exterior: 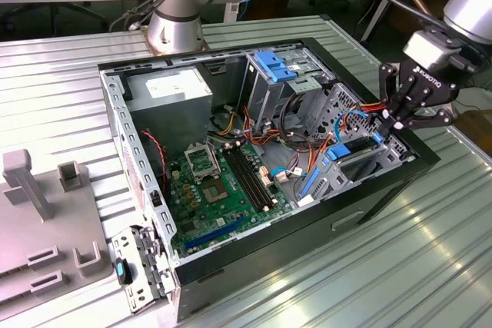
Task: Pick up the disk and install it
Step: 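Insert the first disk wire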
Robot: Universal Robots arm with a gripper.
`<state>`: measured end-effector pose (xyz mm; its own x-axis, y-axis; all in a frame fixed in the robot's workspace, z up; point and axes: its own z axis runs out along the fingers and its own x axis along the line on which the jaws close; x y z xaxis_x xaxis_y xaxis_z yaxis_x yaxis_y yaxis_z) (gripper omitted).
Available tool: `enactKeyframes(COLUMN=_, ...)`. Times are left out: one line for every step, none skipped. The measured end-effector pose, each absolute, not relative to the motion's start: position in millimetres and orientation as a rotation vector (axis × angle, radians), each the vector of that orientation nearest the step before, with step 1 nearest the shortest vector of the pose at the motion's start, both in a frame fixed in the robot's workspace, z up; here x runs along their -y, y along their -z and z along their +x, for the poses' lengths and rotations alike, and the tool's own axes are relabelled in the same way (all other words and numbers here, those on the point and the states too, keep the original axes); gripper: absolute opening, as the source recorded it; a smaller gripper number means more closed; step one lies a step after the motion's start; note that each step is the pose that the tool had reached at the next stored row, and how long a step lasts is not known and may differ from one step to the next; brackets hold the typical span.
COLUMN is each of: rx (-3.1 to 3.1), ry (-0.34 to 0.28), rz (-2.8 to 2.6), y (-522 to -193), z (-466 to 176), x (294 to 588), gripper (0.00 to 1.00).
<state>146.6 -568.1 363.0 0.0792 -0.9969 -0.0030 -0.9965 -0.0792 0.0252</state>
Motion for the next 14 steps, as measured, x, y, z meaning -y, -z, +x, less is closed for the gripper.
enactKeyframes(rx=2.122, ry=0.035, rz=2.298, y=-363.1, z=154.5, x=567.5, gripper=0.11)
enactKeyframes(rx=2.121, ry=0.035, rz=2.299, y=-363.0, z=159.2, x=566.7, gripper=0.11)
enactKeyframes(rx=2.12, ry=0.035, rz=2.3, y=-363.3, z=161.8, x=566.1, gripper=0.11)
enactKeyframes(rx=2.116, ry=0.035, rz=2.304, y=-363.8, z=164.1, x=565.3, gripper=0.11)
enactKeyframes(rx=2.111, ry=0.035, rz=2.308, y=-364.4, z=165.1, x=564.7, gripper=0.11)
enactKeyframes(rx=2.103, ry=0.035, rz=2.315, y=-364.7, z=165.3, x=564.4, gripper=0.11)
enactKeyframes(rx=2.082, ry=0.035, rz=2.334, y=-365.0, z=165.4, x=564.3, gripper=0.11)
enactKeyframes(rx=2.052, ry=0.034, rz=2.36, y=-365.7, z=165.5, x=564.0, gripper=0.11)
enactKeyframes(rx=2.034, ry=0.034, rz=2.376, y=-365.9, z=165.5, x=563.6, gripper=0.11)
enactKeyframes(rx=2.019, ry=0.034, rz=2.388, y=-366.1, z=165.5, x=563.4, gripper=0.11)
enactKeyframes(rx=1.995, ry=0.033, rz=2.407, y=-366.8, z=165.6, x=562.8, gripper=0.11)
enactKeyframes(rx=1.984, ry=0.034, rz=2.416, y=-367.1, z=165.6, x=562.5, gripper=0.11)
enactKeyframes(rx=1.975, ry=0.034, rz=2.423, y=-367.6, z=165.7, x=561.9, gripper=0.11)
enactKeyframes(rx=1.96, ry=0.034, rz=2.435, y=-369.0, z=166.0, x=560.5, gripper=0.11)
